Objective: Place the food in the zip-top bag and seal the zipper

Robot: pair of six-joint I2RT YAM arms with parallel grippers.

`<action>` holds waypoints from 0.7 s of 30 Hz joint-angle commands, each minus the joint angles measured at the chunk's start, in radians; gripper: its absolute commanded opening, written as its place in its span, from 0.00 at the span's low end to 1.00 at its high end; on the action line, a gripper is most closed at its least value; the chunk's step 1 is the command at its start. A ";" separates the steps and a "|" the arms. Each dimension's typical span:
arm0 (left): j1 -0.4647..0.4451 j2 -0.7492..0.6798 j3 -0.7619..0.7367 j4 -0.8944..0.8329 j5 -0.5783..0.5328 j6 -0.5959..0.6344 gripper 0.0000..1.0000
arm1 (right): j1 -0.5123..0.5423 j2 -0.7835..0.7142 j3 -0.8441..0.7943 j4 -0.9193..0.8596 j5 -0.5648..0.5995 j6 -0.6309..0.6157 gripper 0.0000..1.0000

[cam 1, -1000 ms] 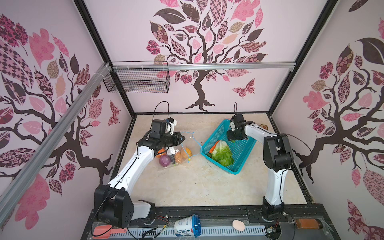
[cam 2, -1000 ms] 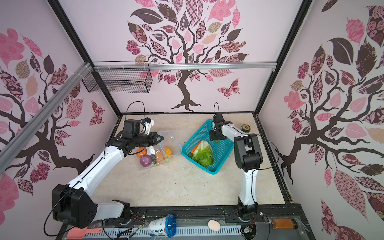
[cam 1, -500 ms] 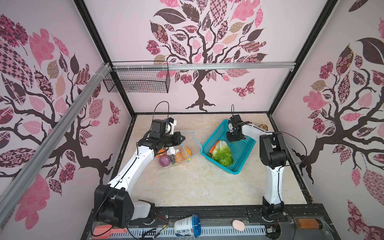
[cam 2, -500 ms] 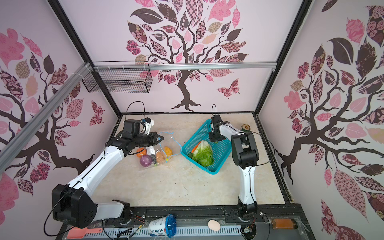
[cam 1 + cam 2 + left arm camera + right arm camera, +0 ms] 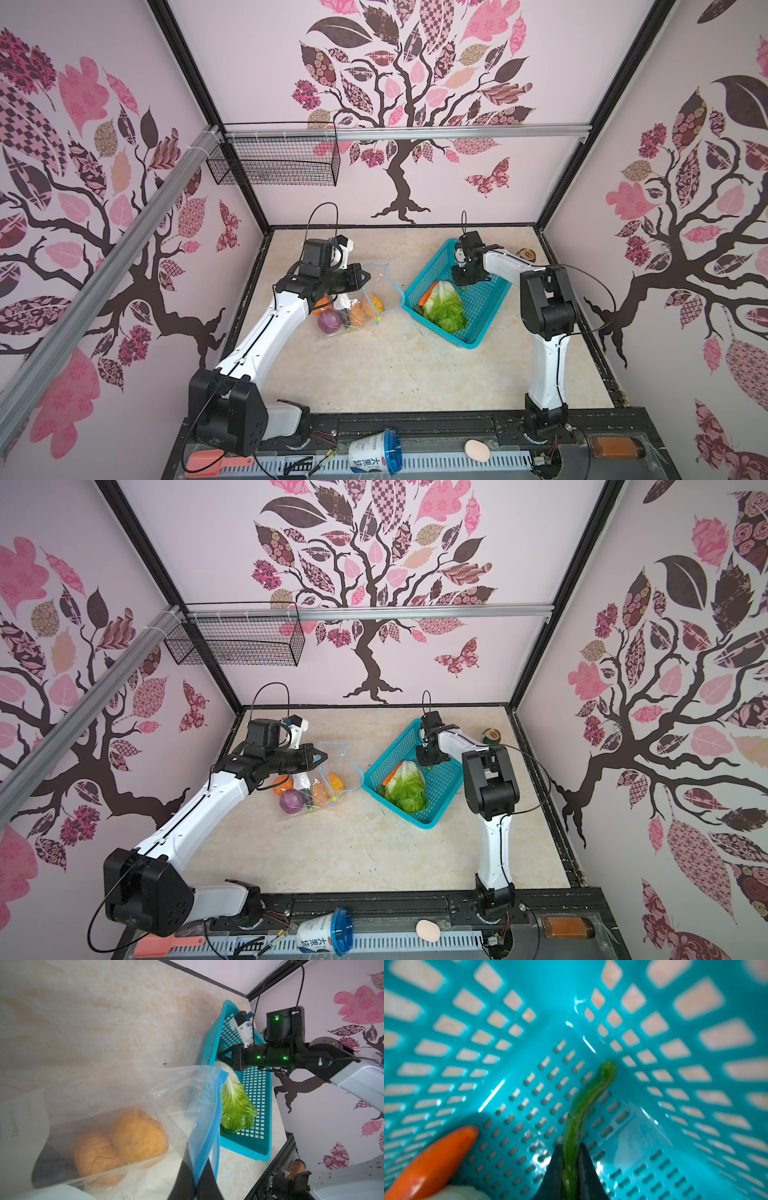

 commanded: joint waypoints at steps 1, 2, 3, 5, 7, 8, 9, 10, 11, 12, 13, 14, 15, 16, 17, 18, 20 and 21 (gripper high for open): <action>-0.005 -0.010 -0.019 0.016 0.000 0.013 0.00 | -0.001 -0.127 -0.022 -0.024 0.022 0.037 0.10; -0.004 -0.010 -0.018 0.016 0.000 0.014 0.00 | -0.002 -0.162 -0.035 -0.021 0.020 0.047 0.10; -0.005 -0.010 -0.019 0.016 0.000 0.013 0.00 | -0.002 -0.191 -0.051 -0.019 0.018 0.056 0.10; -0.004 -0.010 -0.019 0.016 -0.001 0.012 0.00 | -0.001 -0.261 -0.090 -0.007 0.004 0.076 0.10; -0.005 -0.009 -0.018 0.017 0.001 0.012 0.00 | -0.002 -0.329 -0.123 0.001 -0.017 0.089 0.10; -0.005 -0.007 -0.019 0.018 0.003 0.010 0.00 | -0.001 -0.364 -0.141 0.007 -0.039 0.096 0.10; -0.004 -0.007 -0.018 0.018 0.003 0.011 0.00 | 0.001 -0.396 -0.155 0.014 -0.066 0.103 0.09; -0.005 -0.007 -0.018 0.017 0.005 0.009 0.00 | 0.001 -0.432 -0.173 0.027 -0.099 0.114 0.08; -0.005 -0.007 -0.019 0.018 0.006 0.008 0.00 | 0.003 -0.467 -0.197 0.047 -0.141 0.126 0.07; -0.004 -0.008 -0.019 0.018 0.005 0.009 0.00 | 0.007 -0.499 -0.216 0.065 -0.175 0.137 0.06; -0.004 -0.007 -0.018 0.019 0.005 0.010 0.00 | 0.015 -0.535 -0.238 0.093 -0.213 0.155 0.05; -0.004 -0.007 -0.019 0.019 0.005 0.009 0.00 | 0.024 -0.567 -0.266 0.126 -0.258 0.170 0.03; -0.004 -0.007 -0.020 0.018 0.005 0.009 0.00 | 0.038 -0.595 -0.289 0.158 -0.293 0.185 0.01; -0.005 -0.005 -0.020 0.018 0.005 0.009 0.00 | 0.050 -0.618 -0.313 0.195 -0.326 0.205 0.00; -0.005 -0.003 -0.021 0.019 0.005 0.007 0.00 | 0.071 -0.643 -0.341 0.240 -0.364 0.217 0.01; -0.004 -0.002 -0.019 0.018 0.006 0.007 0.00 | 0.090 -0.660 -0.357 0.272 -0.390 0.228 0.02; -0.005 0.002 -0.019 0.021 0.012 0.005 0.00 | 0.140 -0.683 -0.390 0.351 -0.455 0.284 0.02; -0.005 0.003 -0.020 0.022 0.012 0.005 0.00 | 0.159 -0.685 -0.406 0.398 -0.506 0.317 0.02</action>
